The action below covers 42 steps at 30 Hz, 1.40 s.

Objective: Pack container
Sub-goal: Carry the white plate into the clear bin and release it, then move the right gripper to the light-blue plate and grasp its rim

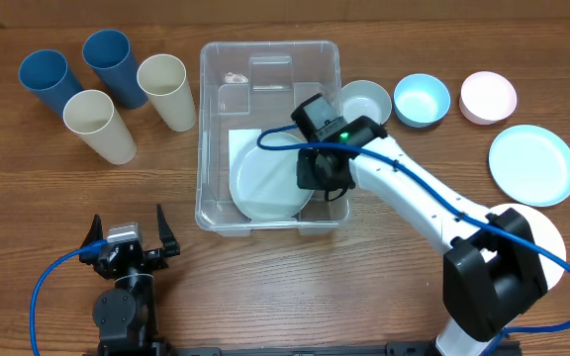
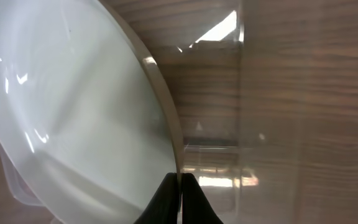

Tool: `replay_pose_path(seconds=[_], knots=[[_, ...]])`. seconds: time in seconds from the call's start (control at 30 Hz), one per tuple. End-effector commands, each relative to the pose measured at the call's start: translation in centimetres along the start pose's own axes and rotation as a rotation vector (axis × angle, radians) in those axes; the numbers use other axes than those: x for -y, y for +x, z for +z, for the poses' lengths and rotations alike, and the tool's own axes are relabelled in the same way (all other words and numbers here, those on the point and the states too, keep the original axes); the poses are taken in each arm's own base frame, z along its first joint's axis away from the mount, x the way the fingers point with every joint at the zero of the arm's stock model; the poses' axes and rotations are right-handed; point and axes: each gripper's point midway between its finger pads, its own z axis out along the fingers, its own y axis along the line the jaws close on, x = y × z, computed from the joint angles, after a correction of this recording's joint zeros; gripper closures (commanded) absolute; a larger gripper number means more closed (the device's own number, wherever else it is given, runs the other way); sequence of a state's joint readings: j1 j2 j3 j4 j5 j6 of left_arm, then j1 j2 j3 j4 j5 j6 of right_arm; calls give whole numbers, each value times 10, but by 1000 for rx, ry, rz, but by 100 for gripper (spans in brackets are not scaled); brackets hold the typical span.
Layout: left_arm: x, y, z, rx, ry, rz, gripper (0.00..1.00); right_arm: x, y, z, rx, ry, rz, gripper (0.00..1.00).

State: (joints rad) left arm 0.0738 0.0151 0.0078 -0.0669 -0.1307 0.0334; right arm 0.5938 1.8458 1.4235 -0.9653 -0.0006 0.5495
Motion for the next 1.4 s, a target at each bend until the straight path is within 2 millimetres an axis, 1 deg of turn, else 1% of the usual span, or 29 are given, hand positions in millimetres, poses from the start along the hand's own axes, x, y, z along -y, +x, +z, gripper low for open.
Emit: replay_pose_path(seconds=[0.0,0.03,0.1,0.17,0.23,0.4,0.47,0.5,0.53,0.6,0.63,0.67,0.7,0.73,0.77,0.8,0.83,0.87,0.9,0.97,1.0,1.03,1.07,1.1,1.17,1.2,1.23,1.3,1.37], knots=[[0,-1,0,9,3,15,0,-8,5,-4,-1,-23,-23,96],[0,-1,0,9,3,15,0,-7,5,-4,-1,-23,-22,95],[0,-1,0,9,3,15,0,-7,5,-4,-1,-23,-22,80],[0,-1,0,9,3,14,0,-8,5,-4,-1,-24,-23,74],[0,-1,0,9,3,15,0,-8,5,-4,-1,-24,-23,71],[0,-1,0,9,3,15,0,-12,0,-8,11,-41,-47,69],[0,-1,0,9,3,15,0,-24,-9,-25,30,-77,-79,69],[0,-1,0,9,3,15,0,-30,-16,-37,48,-92,-91,67],[0,-1,0,9,3,15,0,-36,-24,-52,68,-105,-103,65],[0,-1,0,9,3,15,0,-46,-41,-91,123,-133,-105,60],[0,-1,0,9,3,15,0,-47,-51,-110,156,-137,-96,56],[0,-1,0,9,3,15,0,-42,-60,-128,187,-130,-81,49],[0,-1,0,9,3,15,0,-34,-66,-142,207,-112,-59,39],[0,-1,0,9,3,15,0,-12,-78,-162,243,-67,-6,27],[0,-1,0,9,3,15,0,13,-86,-175,264,-10,57,19],[0,-1,0,9,3,15,0,42,-92,-185,274,45,126,14],[0,-1,0,9,3,15,0,75,-96,-193,270,94,213,12],[0,-1,0,9,3,15,0,104,-98,-197,258,126,284,10],[0,-1,0,9,3,15,0,128,-98,-199,248,150,348,8],[0,-1,0,9,3,15,0,186,-97,-201,230,202,531,4],[0,-1,0,9,3,15,0,215,-95,-201,223,217,627,3],[0,-1,0,9,3,15,0,238,-93,-201,215,222,700,2],[0,-1,0,9,3,15,0,272,-86,-200,208,243,811,2],[0,-1,0,9,3,15,0,298,-78,-196,197,263,886,2],[0,-1,0,9,3,15,0,337,-60,-183,158,297,995,2],[0,-1,0,9,3,15,0,355,-49,-172,130,312,1045,2],[0,-1,0,9,3,14,0,373,-35,-157,98,323,1094,2],[0,-1,0,9,3,15,0,397,-12,-128,46,317,1145,2],[0,-1,0,9,3,15,0,416,6,-107,23,309,1188,2]])
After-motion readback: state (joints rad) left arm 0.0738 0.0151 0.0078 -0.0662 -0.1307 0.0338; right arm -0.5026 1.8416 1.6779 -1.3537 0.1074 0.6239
